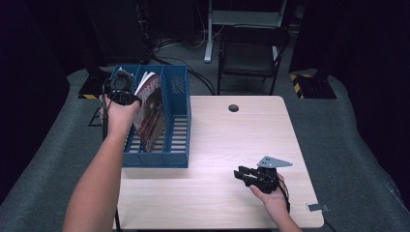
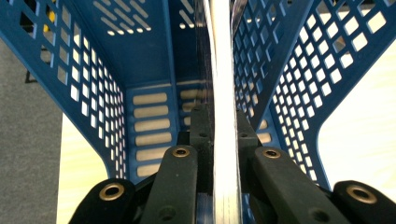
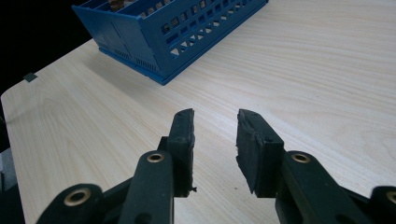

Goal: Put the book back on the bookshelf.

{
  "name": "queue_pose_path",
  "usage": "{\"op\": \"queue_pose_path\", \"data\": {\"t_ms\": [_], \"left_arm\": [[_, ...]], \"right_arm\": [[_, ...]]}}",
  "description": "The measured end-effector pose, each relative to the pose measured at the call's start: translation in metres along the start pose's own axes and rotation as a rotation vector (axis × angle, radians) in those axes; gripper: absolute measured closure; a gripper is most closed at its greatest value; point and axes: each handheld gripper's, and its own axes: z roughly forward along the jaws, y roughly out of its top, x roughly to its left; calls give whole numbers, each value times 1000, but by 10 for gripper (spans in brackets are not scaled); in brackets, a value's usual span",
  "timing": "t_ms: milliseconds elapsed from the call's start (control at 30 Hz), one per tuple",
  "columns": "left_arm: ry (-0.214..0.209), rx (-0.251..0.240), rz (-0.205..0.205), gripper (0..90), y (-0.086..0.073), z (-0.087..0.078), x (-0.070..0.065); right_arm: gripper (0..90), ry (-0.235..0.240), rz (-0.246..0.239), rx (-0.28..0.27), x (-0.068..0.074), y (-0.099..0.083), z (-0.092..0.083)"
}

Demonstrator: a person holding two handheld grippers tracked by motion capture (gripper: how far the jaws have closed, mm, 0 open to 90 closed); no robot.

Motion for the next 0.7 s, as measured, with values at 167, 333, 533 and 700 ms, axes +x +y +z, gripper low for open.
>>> {"op": "queue_pose_path", "data": {"t_ms": [167, 333, 533, 700], "left_arm": [[-9, 34, 9, 836, 1, -1, 1], [-13, 60, 13, 834, 0, -2, 3], [-19, 76, 8, 833, -1, -4, 7], [-16, 82, 11, 832, -1, -4, 7]], "right_arm": [[666, -3, 6, 1, 0, 0, 0], [666, -1, 3, 4, 0, 0, 0], [666, -2, 3, 5, -1, -1, 0], [665, -4, 6, 11, 0, -1, 1]]}}
